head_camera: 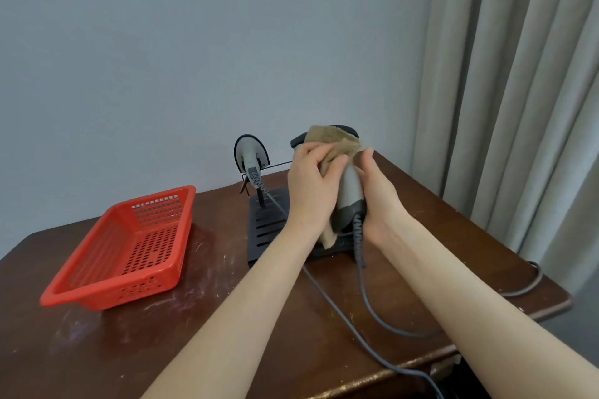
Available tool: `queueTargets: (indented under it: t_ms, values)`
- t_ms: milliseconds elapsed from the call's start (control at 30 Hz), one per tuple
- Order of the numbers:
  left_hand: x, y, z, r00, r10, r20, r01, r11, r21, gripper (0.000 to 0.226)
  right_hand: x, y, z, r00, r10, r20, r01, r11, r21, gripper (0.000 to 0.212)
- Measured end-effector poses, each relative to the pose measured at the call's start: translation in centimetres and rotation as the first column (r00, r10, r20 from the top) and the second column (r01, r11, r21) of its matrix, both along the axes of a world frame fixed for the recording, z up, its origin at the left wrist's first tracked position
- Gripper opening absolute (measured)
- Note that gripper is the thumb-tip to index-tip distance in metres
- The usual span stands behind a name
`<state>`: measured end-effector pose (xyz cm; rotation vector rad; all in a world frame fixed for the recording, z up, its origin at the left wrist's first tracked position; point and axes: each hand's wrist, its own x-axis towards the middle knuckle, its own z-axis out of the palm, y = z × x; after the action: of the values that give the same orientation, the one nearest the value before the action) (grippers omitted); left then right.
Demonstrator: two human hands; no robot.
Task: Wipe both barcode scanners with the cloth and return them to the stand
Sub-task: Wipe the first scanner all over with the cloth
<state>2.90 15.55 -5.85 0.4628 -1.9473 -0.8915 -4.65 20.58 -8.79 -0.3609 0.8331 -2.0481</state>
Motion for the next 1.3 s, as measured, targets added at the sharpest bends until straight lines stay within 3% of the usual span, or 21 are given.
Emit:
queueTargets:
  t_ms: [167,200,267,367,533,633,700,800,867,933,1033,1100,1167,1300]
  values:
    - [1.2,2.2,-1.5,0.991,-0.132,0.019,0.133,0.986,-0.099,0.015,-0.9,0.6,0.7,0.999,-0.019,0.040,0.021,0.999,-0.050,0.058]
    - [1.6,2.2,-1.7,0.987,-0.160,0.017,0.161,0.987,-0.024,0.016,-1.0,0.8,0.6,0.999,-0.016,0.033,0.016,1.000,-0.019,0.057]
    - [2.1,1.4,-1.3,0.983,-0.173,-0.065,0.184,0.946,0.269,0.019,-0.9,0.9,0.4,1.000,0.007,0.030,-0.008,0.999,0.048,0.044]
    - [2.4,-0.2,-0.1,0.953,-0.124,-0.278,0.279,0.717,0.639,0.018,-0.6,1.2,0.5,0.998,0.007,-0.063,0.000,0.993,0.114,0.027]
    - [2.8,-2.4,1.1,0.913,-0.004,-0.407,0.352,0.509,0.785,0.018,-0.3,1.2,0.7,0.995,0.045,-0.091,-0.034,0.992,0.118,0.034]
    - [2.0,-2.5,1.0,0.911,-0.050,-0.410,0.388,0.443,0.808,0.020,0.3,1.2,1.0,0.993,0.119,0.017,-0.120,0.989,0.082,0.037]
    - [1.4,-2.4,0.8,0.924,-0.059,-0.377,0.359,0.472,0.805,0.022,0.6,1.3,1.2,0.987,0.143,0.068,-0.147,0.987,0.063,0.034]
    - [0.7,-2.6,0.5,0.970,-0.039,-0.240,0.203,0.675,0.709,0.024,0.8,1.3,1.3,0.984,0.140,0.106,-0.147,0.987,0.060,0.034]
    - [0.5,-2.6,0.3,0.988,0.039,-0.150,0.048,0.844,0.534,0.018,0.9,1.2,1.5,0.985,0.138,0.099,-0.145,0.987,0.065,0.042]
    - [0.5,-2.6,0.1,0.986,0.124,-0.113,-0.086,0.952,0.292,0.023,0.9,1.1,1.5,0.990,0.118,0.072,-0.124,0.989,0.081,0.046]
    - [0.9,-2.8,-0.4,0.978,0.208,-0.034,-0.209,0.977,-0.050,0.028,0.7,1.2,1.1,0.996,0.080,0.041,-0.083,0.991,0.101,0.046]
    - [1.2,-2.6,-0.7,0.983,0.183,0.003,-0.178,0.962,-0.205,0.025,0.7,1.3,1.0,0.998,0.053,0.023,-0.055,0.994,0.094,0.040]
    - [1.6,-2.1,-0.5,0.991,0.106,0.083,-0.091,0.982,-0.167,0.026,0.8,1.4,1.1,1.000,0.028,-0.006,-0.027,0.996,0.082,0.032]
    - [1.4,-1.0,-0.3,0.969,-0.032,0.244,0.004,0.993,0.114,0.049,1.3,1.2,1.1,0.999,-0.026,0.030,0.024,0.998,0.061,0.033]
